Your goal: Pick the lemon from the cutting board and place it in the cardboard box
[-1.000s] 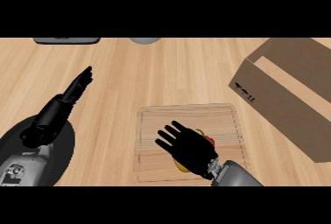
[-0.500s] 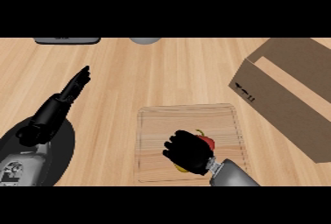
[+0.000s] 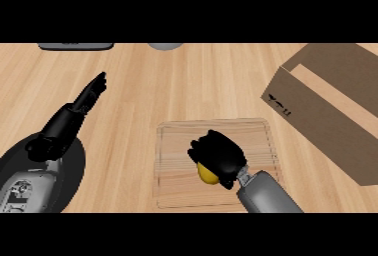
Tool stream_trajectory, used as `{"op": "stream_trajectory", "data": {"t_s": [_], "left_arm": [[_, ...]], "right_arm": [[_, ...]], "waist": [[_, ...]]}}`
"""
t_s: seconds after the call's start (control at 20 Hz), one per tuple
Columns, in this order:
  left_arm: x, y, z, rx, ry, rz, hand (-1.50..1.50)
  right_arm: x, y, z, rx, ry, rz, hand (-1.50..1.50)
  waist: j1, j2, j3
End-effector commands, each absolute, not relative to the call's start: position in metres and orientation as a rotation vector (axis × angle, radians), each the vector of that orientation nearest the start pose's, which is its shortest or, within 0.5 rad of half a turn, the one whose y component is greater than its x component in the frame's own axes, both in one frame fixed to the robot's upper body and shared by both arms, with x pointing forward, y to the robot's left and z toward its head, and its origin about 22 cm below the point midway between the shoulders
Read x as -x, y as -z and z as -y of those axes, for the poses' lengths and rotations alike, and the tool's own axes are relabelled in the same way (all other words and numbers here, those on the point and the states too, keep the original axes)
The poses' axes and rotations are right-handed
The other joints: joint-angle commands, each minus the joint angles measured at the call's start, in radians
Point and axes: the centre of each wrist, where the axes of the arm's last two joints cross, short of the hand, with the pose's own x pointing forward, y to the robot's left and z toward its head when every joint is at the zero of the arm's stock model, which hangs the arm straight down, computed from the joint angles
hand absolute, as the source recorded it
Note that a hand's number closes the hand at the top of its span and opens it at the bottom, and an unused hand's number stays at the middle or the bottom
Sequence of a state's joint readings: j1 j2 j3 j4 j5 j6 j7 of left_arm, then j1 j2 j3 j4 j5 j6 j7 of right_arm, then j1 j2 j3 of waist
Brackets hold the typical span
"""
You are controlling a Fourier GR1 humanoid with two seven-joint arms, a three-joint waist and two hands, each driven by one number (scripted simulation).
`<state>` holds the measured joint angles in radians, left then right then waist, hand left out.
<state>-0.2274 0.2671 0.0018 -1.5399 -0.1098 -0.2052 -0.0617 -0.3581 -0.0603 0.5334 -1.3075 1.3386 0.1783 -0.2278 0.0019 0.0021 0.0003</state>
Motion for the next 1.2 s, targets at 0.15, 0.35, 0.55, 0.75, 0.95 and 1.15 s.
{"op": "stream_trajectory", "data": {"t_s": [0.15,0.35,0.55,0.75,0.95,1.15], "left_arm": [[-0.293,-0.067,-0.259,-0.093,0.538,1.748,0.00],[-0.285,-0.069,-0.279,-0.088,0.532,1.739,0.00],[-0.290,-0.074,-0.272,-0.090,0.538,1.741,0.00],[-0.285,-0.057,-0.276,-0.102,0.508,1.732,0.00],[-0.285,-0.061,-0.268,-0.089,0.521,1.737,0.00],[-0.286,-0.056,-0.279,-0.112,0.513,1.744,0.00]], "right_arm": [[-0.329,-0.037,0.116,0.718,-1.422,1.540,1.50],[-0.332,-0.066,0.113,0.861,-1.442,1.654,1.50],[-0.319,-0.108,0.100,0.914,-1.366,1.722,1.50],[-0.323,-0.155,0.140,1.037,-1.069,1.729,1.50],[-0.326,-0.173,0.153,1.073,-0.776,1.665,1.50],[-0.332,-0.210,0.192,1.146,-0.633,1.612,1.50]], "waist": [[0.008,0.001,0.000],[0.004,-0.004,0.000],[-0.002,-0.005,0.000],[-0.010,-0.006,-0.001],[-0.008,-0.005,0.000],[-0.009,-0.004,-0.001]]}}
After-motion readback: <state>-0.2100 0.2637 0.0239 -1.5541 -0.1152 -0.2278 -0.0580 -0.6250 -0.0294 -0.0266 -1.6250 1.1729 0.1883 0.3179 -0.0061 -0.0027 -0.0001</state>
